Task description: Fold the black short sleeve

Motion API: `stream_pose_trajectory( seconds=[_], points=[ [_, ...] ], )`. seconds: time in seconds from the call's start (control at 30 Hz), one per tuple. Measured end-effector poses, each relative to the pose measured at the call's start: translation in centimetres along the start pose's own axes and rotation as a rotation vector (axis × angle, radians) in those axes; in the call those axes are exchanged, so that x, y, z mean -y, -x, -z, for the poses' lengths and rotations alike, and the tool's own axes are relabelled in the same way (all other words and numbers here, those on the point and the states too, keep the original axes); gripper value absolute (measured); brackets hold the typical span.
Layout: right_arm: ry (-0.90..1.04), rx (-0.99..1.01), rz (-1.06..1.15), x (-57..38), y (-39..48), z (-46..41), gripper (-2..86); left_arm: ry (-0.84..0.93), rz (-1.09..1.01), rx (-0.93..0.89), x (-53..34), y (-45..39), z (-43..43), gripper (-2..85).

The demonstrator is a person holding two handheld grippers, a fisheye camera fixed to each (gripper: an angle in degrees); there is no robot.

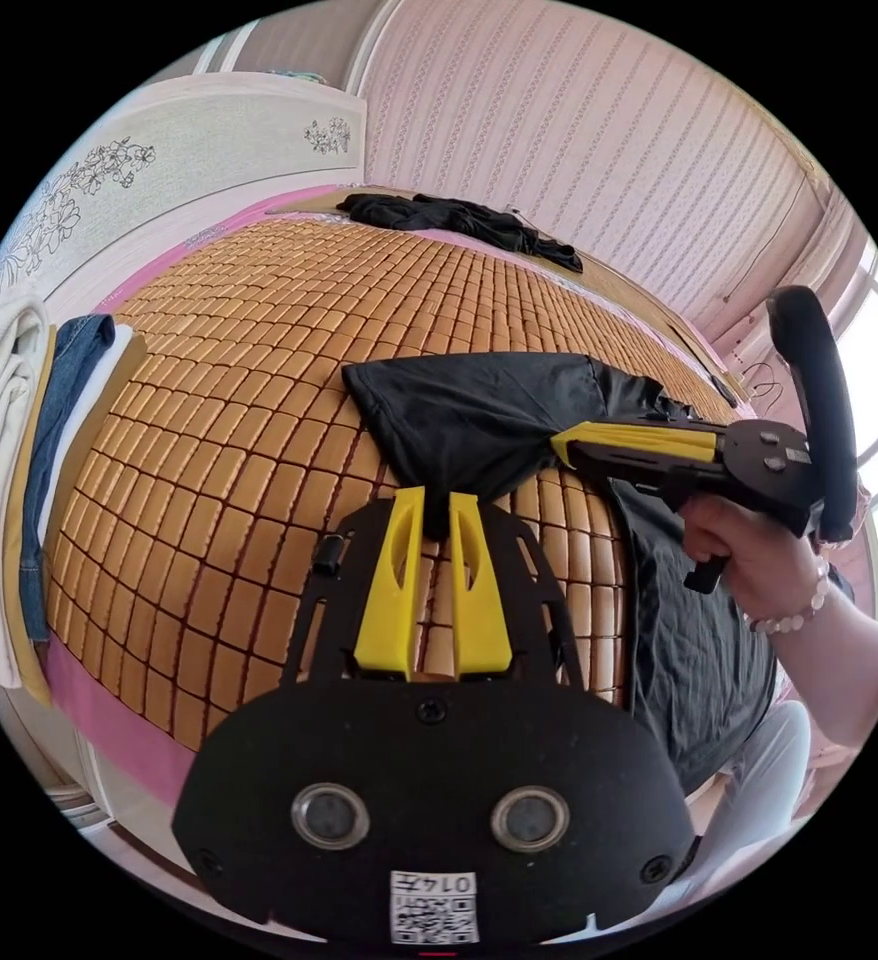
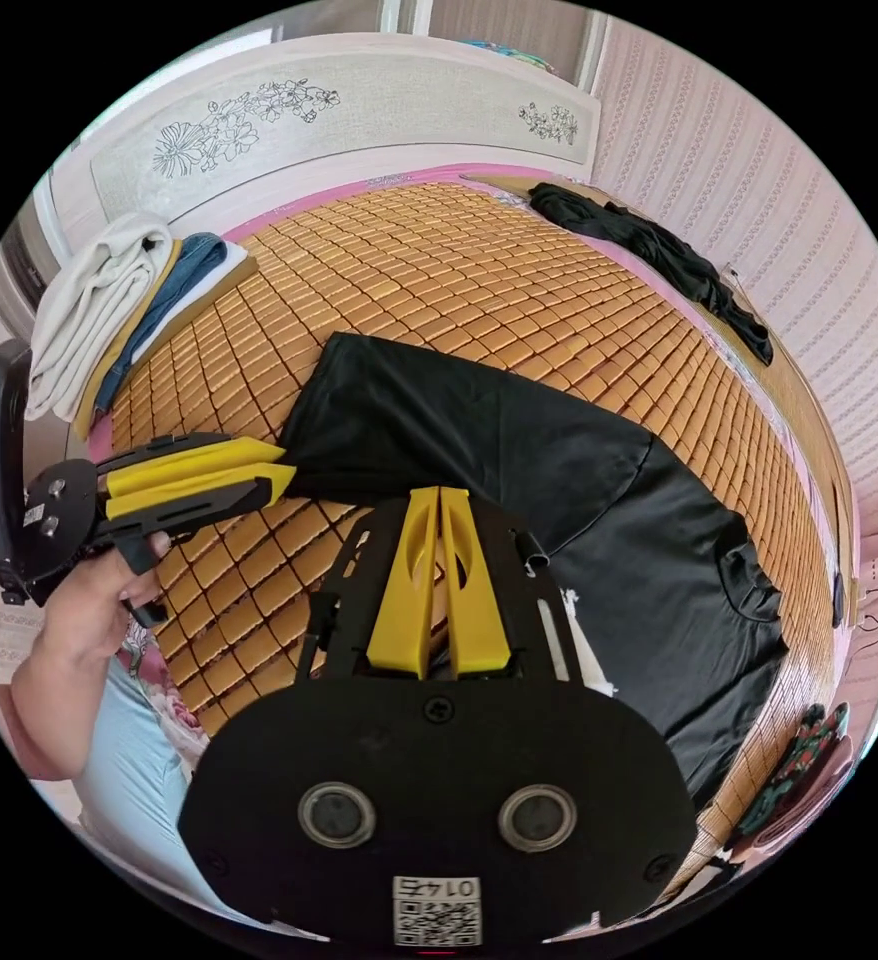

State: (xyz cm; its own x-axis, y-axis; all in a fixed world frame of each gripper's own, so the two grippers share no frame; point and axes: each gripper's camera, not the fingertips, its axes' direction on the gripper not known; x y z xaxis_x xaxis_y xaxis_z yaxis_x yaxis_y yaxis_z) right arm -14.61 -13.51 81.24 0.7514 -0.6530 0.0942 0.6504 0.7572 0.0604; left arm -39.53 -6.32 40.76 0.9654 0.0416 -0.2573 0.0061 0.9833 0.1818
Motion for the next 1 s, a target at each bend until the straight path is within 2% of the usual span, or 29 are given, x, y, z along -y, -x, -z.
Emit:
stream_pose_trajectory(
  seconds=[0.23,0.53,0.63,0.7,0.8,1.0],
  points=[
    [-0.176,0.078,0.105,0.8,-2.4,4.7,1.6,0.006,0.002,-0.04,-0.2,0.2,-0.2,-0.8],
    [-0.052,0.149,0.288,7.4,-0.4,3.3,12.5,0.013,0.001,-0.058,-0.7,0.5,-0.3,-1.0],
    [0.105,0.134,0.307,8.1,-0.6,1.1,9.2,0.013,0.005,-0.067,-0.9,0.6,-0.3,-0.9],
    [0.049,0.177,0.274,7.4,-2.6,1.9,1.8,0.012,0.008,-0.073,-1.1,0.7,-0.3,-0.9],
    [-0.026,0.282,0.204,6.1,-6.2,4.5,-0.1,-0.008,-0.013,-0.06,-1.6,0.5,0.2,-0.9],
    [-0.227,0.324,0.075,-0.1,-15.5,13.2,-0.7,-0.266,-0.081,-0.154,-3.1,-1.5,4.7,-0.9]
  ],
)
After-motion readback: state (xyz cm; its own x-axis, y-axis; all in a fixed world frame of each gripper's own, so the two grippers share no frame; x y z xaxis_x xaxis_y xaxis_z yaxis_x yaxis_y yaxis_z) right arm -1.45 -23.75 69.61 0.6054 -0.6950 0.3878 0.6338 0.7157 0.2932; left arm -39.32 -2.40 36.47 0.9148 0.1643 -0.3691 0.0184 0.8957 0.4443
